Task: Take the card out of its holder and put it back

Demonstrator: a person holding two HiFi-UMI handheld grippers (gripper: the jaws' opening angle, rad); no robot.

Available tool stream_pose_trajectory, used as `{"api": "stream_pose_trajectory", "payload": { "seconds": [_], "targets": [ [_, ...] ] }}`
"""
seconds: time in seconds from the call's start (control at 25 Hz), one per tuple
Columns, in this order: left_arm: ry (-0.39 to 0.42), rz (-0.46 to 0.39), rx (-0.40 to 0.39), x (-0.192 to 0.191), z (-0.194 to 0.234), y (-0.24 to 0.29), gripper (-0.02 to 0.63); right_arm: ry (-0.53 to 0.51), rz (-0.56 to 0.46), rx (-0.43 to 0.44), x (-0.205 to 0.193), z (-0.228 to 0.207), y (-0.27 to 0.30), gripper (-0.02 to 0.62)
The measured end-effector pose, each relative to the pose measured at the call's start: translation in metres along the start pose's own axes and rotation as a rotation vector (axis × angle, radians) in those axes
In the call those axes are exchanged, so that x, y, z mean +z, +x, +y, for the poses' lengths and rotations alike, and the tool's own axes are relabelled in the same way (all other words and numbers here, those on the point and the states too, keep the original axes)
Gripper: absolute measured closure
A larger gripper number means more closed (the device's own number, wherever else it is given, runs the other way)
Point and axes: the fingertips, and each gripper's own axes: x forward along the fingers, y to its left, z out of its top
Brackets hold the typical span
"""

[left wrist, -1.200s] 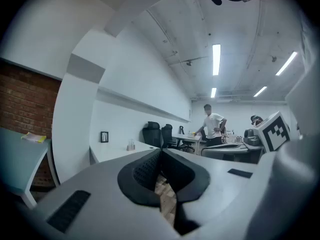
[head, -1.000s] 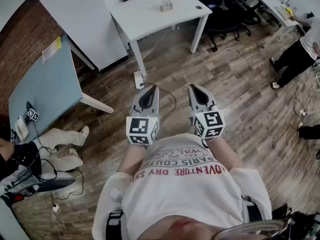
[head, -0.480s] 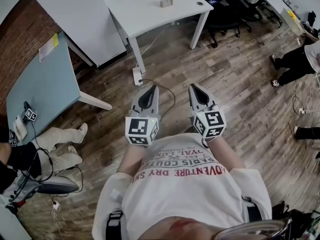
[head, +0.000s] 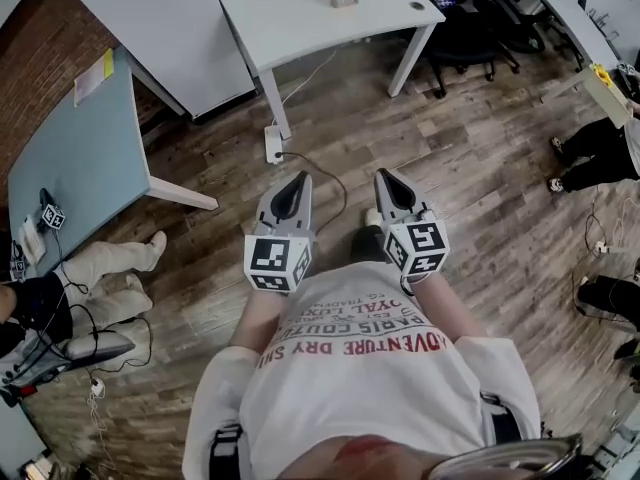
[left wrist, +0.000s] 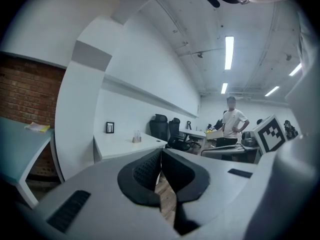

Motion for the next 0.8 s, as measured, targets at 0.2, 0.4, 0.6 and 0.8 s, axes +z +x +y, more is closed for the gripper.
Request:
{"api": "stream_pose_trajectory", "payload": {
  "seconds": [0.2, 0.4, 0.6, 0.8],
  "targets": [
    [0.016, 0.005, 0.057, 0.015, -0.002, 0.061, 0.58, 0.02, -0.013, 0.057, 0.021, -0.057, 0.042, 0.571],
    [0.027, 0.005, 0.103, 0.036, -0.016, 0.132, 0.58, 0.025, -0.012, 0.098, 0.045, -0.127, 0.075, 0.571],
    [0.014, -0.01, 0.143, 0.052, -0.03, 0.202, 0.58, 0.007, 0.0, 0.118, 0.068, -0.201, 0.102, 0.57],
    [-0.012, 0.002, 0.161, 0.055, -0.044, 0.255, 0.58, -0.004, 0.024, 0.129, 0.076, -0.257, 0.122, 0.571]
  ]
}}
